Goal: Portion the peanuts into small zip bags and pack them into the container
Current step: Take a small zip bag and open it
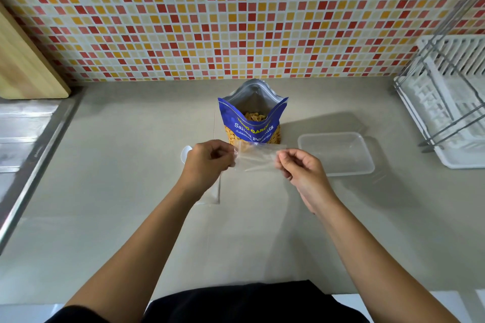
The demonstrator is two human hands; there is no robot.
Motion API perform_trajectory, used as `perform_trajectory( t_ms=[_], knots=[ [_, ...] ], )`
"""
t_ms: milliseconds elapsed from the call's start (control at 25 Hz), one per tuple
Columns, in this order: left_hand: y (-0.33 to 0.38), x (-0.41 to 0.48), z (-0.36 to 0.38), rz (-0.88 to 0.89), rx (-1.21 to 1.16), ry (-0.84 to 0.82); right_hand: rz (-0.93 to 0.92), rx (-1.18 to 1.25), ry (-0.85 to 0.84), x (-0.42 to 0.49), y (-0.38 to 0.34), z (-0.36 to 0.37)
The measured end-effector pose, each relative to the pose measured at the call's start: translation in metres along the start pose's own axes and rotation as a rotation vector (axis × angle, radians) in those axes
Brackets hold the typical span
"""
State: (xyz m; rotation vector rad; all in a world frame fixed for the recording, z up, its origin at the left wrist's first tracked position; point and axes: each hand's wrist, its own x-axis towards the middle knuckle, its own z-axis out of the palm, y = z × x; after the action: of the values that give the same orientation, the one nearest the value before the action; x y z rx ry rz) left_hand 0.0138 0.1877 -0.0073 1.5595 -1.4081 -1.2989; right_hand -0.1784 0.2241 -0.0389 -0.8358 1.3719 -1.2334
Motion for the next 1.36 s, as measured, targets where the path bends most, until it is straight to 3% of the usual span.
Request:
perform_trajectory(
  t_ms=[160,280,480,560,640,720,800,920,1360],
  knots=[
    [0.003,-0.004,-0.004,-0.074,-0.2,-0.111,-0.074,-0.01,-0.047,-0.004,-0.007,0.0],
    [0.005,-0.003,-0.009,-0.027,-0.111,-0.065,-0.07,0.047,0.001,-0.005,-0.011,0.002],
    [0.009,-0.002,-0.009,0.023,0.01,0.019,0.098,0.293,0.114,0.0,-0.01,0.009],
    [0.009,-0.002,-0.011,0.012,-0.002,0.034,-0.015,0.116,0.216,0.002,-0.005,0.005],
    [0.009,-0.002,-0.016,-0.026,-0.037,0.024,-0.31,-0.269,0.239,0.0,-0.002,0.0],
    [0.009,-0.004,-0.018,-0.058,-0.041,-0.007,-0.62,-0.56,0.107,-0.003,-0.002,0.0],
    [0.011,-0.007,-0.015,-0.06,0.0,-0.033,-0.776,-0.772,-0.055,-0.004,-0.002,0.005],
    [0.015,-0.009,-0.011,-0.006,0.119,-0.046,-0.794,-0.992,-0.187,-0.002,-0.001,0.017],
    [0.022,-0.013,-0.008,-0.021,0.108,-0.107,-0.795,-0.857,-0.155,0.001,0.003,0.025]
  ],
)
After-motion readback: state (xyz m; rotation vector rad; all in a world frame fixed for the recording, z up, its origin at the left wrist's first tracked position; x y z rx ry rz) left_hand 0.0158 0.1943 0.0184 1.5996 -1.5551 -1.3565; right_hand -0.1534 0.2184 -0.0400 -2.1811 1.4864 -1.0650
